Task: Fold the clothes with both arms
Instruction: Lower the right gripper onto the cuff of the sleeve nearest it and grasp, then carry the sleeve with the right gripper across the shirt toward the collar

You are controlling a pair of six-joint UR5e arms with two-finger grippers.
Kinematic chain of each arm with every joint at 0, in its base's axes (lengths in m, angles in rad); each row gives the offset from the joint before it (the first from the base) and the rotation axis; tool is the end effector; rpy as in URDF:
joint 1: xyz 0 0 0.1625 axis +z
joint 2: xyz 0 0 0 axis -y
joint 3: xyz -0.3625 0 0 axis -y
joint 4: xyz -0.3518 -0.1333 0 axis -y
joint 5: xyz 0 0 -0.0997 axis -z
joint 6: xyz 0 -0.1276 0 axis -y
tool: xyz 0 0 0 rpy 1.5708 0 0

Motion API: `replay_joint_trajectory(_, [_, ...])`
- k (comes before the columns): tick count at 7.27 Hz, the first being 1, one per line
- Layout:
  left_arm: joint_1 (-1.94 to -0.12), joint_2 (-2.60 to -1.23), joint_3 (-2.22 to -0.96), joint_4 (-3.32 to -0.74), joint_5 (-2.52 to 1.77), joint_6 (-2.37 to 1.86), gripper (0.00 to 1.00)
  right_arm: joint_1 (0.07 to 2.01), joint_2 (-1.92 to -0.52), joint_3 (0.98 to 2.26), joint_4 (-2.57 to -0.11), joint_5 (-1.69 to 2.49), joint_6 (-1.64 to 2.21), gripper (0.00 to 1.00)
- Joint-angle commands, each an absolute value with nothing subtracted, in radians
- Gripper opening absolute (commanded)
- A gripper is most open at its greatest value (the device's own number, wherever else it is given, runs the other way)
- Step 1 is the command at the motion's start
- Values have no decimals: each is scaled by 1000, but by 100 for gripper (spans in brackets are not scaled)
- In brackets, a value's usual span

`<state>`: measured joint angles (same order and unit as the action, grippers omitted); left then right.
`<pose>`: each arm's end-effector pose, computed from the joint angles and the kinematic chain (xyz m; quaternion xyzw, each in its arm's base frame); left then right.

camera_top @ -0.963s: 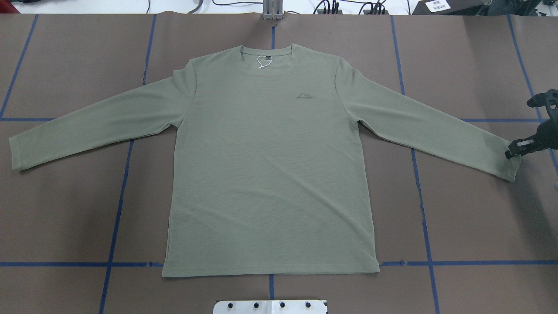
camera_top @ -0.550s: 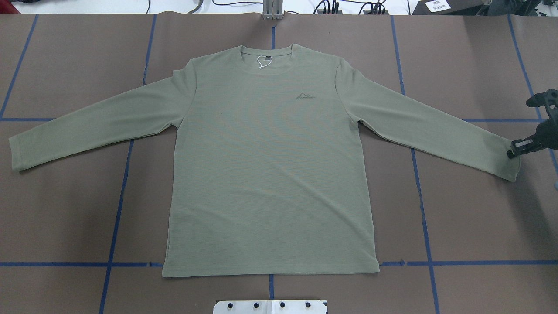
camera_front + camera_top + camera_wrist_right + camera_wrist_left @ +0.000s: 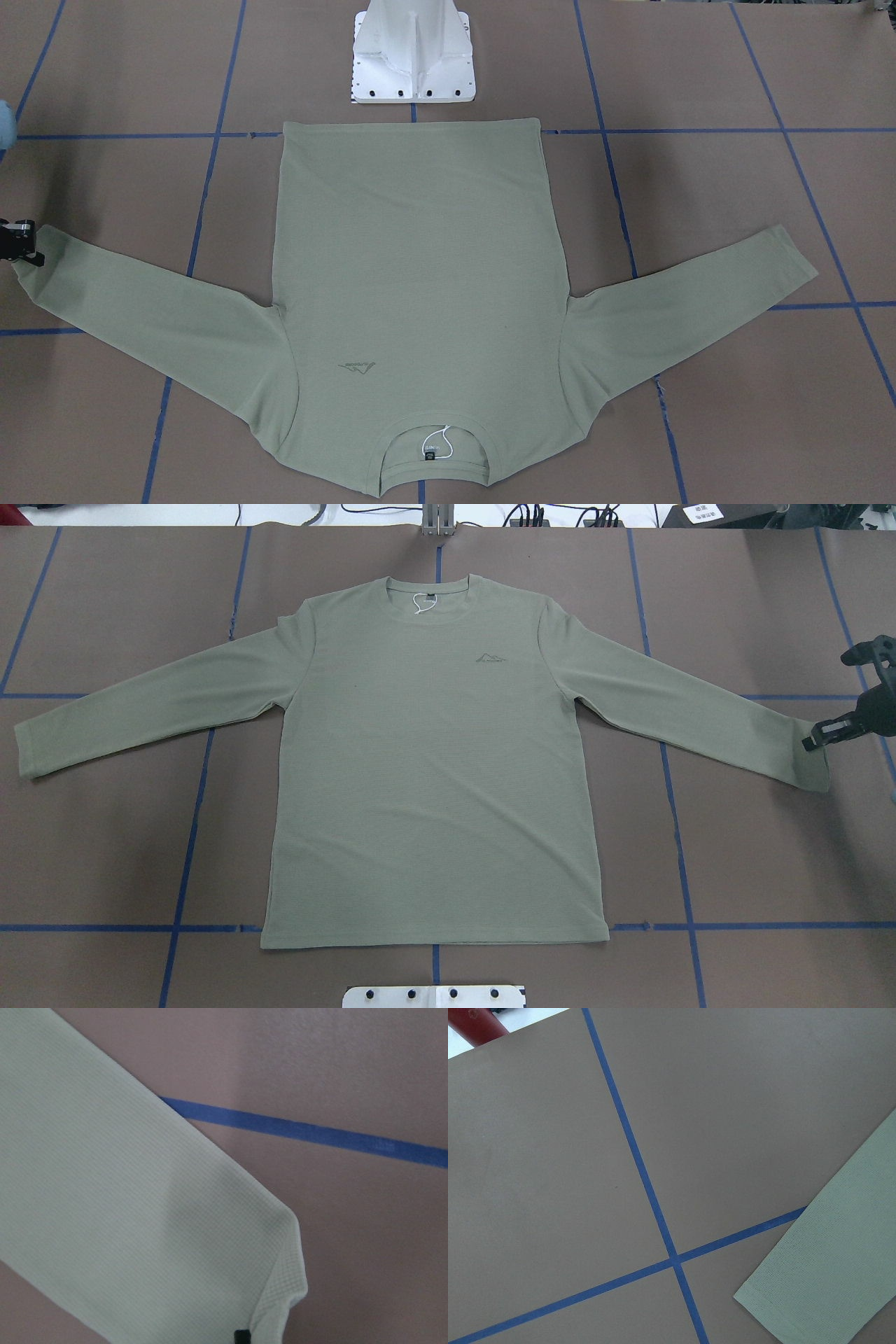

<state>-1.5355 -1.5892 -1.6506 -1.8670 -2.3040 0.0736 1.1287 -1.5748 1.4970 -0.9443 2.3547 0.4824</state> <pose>-0.0307 -0.4866 0.5397 0.1896 0.3479 0.1199 0.9103 -0.1669 -0.4537 0.5774 0.0601 -0.4408 -0.0855 0.8915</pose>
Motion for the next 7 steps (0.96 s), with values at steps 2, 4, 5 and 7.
replay_joint_trajectory(2, [-1536, -1589, -1651, -1867, -2304, 74, 100, 1123, -1464, 1536, -953, 2407, 653, 0])
replay_joint_trajectory(4, [-1537, -1589, -1649, -1867, -2304, 74, 100, 1025, -1335, 1525, -953, 2384, 858, 0])
replay_joint_trajectory(5, [-1537, -1588, -1651, -1867, -2304, 74, 100, 978, -1257, 1514, -953, 2337, 947, 0])
replay_joint_trajectory(7, [-1537, -1588, -1649, -1867, -2304, 74, 100, 918, -1079, 1506, -1103, 2252, 992, 0])
